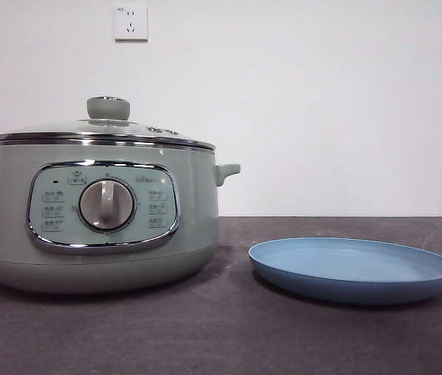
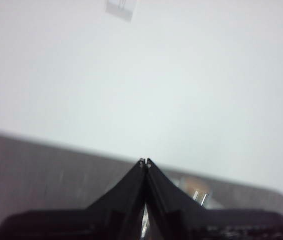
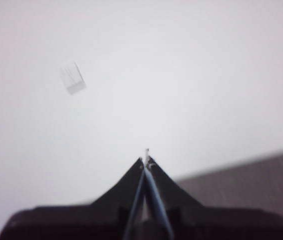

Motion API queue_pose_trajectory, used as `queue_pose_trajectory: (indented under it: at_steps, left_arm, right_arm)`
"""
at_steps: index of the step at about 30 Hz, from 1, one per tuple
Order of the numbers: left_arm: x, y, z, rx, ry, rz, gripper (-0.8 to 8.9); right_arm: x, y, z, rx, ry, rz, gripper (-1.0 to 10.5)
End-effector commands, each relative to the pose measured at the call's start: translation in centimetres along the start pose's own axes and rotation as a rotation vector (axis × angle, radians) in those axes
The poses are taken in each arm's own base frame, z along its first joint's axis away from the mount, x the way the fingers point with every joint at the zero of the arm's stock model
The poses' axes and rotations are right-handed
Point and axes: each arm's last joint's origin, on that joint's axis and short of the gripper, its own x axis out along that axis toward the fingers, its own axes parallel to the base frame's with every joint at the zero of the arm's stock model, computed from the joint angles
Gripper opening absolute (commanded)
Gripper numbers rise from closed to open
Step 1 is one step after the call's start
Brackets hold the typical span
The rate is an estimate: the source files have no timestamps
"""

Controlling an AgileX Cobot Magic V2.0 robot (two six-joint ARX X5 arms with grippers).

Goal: Take the potato out from the steamer,put the potato on the plate,close the lid

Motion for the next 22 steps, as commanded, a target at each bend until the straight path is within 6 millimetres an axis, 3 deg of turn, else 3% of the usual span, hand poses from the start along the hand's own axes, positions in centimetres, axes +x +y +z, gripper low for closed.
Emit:
queue_pose_trajectory:
  at_steps: [1, 7, 14, 18, 22]
  left_arm:
    - [0.3, -1.4, 3.9, 0.082, -0.043, -0.008, -0.06]
    - [2.9, -4.0, 11.2, 0.193, 0.014, -0.035, -0.06]
    - [7.3, -6.0, 17.2, 0.261, 0.223, -0.129, -0.06]
    - [10.4, -6.5, 19.1, 0.241, 0.336, -0.160, -0.06]
    - [13.3, -6.3, 19.6, 0.243, 0.447, -0.182, -0.05]
  right_arm:
    - [0.7, 1.5, 3.7, -0.032, -0.063, 0.025, -0.1]
    - [3.8, 4.1, 11.2, -0.088, -0.068, 0.035, -0.1]
    - [9.1, 6.1, 17.5, -0.235, 0.069, 0.171, -0.1]
    - [12.8, 6.5, 19.2, -0.264, 0.238, 0.295, -0.1]
    - [16.5, 6.6, 19.0, -0.271, 0.437, 0.350, -0.1]
